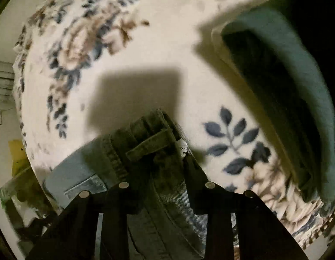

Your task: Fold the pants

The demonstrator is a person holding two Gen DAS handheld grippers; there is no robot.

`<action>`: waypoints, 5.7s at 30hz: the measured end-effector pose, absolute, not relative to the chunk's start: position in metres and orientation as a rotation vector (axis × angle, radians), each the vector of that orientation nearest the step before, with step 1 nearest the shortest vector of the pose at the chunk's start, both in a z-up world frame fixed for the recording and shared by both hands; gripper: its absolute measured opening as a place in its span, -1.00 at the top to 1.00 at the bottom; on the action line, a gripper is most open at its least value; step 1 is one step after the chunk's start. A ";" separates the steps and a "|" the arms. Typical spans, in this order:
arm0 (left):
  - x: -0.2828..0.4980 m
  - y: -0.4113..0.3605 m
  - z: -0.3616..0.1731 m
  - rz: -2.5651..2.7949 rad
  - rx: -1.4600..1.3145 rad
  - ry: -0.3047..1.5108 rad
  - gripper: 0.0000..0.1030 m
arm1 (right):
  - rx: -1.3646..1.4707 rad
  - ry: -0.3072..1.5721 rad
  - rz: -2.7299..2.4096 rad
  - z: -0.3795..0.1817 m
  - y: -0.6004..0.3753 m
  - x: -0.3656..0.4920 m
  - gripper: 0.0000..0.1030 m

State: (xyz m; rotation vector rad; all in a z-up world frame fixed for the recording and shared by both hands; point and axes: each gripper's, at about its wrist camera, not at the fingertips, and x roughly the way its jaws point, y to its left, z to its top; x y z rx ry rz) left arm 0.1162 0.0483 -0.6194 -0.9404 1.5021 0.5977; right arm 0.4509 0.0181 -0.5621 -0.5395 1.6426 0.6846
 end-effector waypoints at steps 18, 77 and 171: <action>0.057 -0.041 -0.643 0.512 -2.132 1.068 -0.75 | 0.206 1.903 0.632 -0.576 -0.164 0.400 -0.40; 0.277 0.137 -0.326 0.072 -1.383 0.835 0.63 | 0.792 1.334 0.630 -0.282 -0.165 0.449 0.54; 0.075 0.043 0.023 0.007 -0.003 0.664 -0.99 | 0.004 0.637 -0.131 0.226 -0.085 0.008 -0.92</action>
